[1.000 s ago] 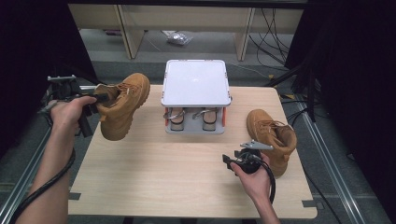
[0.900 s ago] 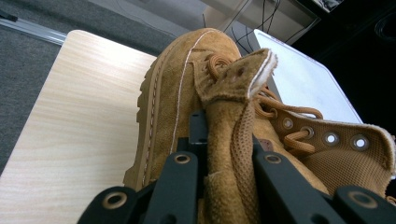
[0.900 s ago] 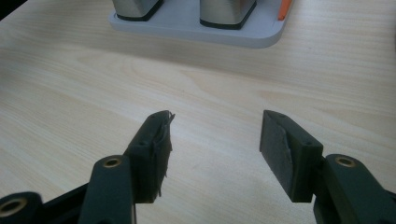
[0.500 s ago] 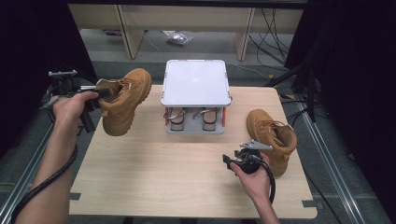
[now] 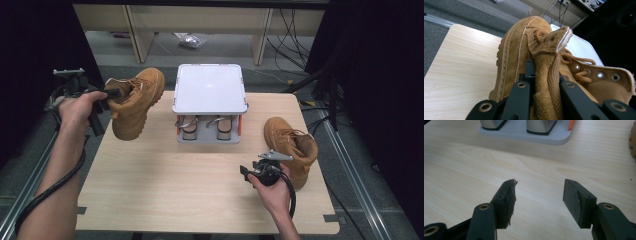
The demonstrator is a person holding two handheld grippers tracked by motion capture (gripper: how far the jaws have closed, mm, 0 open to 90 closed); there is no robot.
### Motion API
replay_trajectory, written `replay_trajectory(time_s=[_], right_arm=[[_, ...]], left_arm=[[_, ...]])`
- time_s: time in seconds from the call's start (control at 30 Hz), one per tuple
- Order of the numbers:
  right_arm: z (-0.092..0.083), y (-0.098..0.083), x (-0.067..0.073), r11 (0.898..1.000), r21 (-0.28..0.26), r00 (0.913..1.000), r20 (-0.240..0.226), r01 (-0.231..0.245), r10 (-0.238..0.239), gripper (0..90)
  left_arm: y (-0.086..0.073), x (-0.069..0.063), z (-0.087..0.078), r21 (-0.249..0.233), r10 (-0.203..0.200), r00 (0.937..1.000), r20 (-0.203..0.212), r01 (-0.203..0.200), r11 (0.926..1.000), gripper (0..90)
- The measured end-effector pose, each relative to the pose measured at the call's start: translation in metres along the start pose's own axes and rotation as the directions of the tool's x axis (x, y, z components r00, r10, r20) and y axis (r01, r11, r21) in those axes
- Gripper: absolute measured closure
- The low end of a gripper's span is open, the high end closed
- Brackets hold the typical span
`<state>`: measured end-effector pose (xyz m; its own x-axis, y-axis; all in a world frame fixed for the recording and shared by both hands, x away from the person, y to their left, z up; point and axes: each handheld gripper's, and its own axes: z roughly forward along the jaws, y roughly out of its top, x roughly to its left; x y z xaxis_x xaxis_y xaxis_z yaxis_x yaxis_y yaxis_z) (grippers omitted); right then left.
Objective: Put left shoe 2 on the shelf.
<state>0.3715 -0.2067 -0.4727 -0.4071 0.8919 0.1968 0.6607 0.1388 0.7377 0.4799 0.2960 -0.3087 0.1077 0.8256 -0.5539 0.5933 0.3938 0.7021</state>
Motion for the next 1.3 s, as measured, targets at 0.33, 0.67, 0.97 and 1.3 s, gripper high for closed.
replay_trajectory(time_s=[0.33,0.67,0.97,1.3], right_arm=[[-0.001,0.0,-0.001,1.0,0.0,1.0,-0.001,0.0,0.0,44.4],[0.002,0.0,0.0,1.0,-0.004,0.9998,-0.018,0.006,-0.006,44.5],[0.002,-0.001,0.001,1.0,0.011,1.0,-0.005,0.005,-0.005,44.5],[0.001,-0.001,0.004,0.999,0.018,0.9995,-0.009,-0.031,0.031,44.6]], left_arm=[[0.01,-0.013,0.003,-0.003,0.0,0.9998,0.021,0.0,1.0,82.9],[0.017,-0.026,0.007,-0.004,0.001,0.9992,0.04,-0.001,1.0,82.9],[0.022,-0.036,0.012,0.001,0.011,0.998,0.062,-0.011,0.9999,82.7],[0.027,-0.049,0.018,0.0,0.008,0.9971,0.076,-0.008,1.0,82.7]])
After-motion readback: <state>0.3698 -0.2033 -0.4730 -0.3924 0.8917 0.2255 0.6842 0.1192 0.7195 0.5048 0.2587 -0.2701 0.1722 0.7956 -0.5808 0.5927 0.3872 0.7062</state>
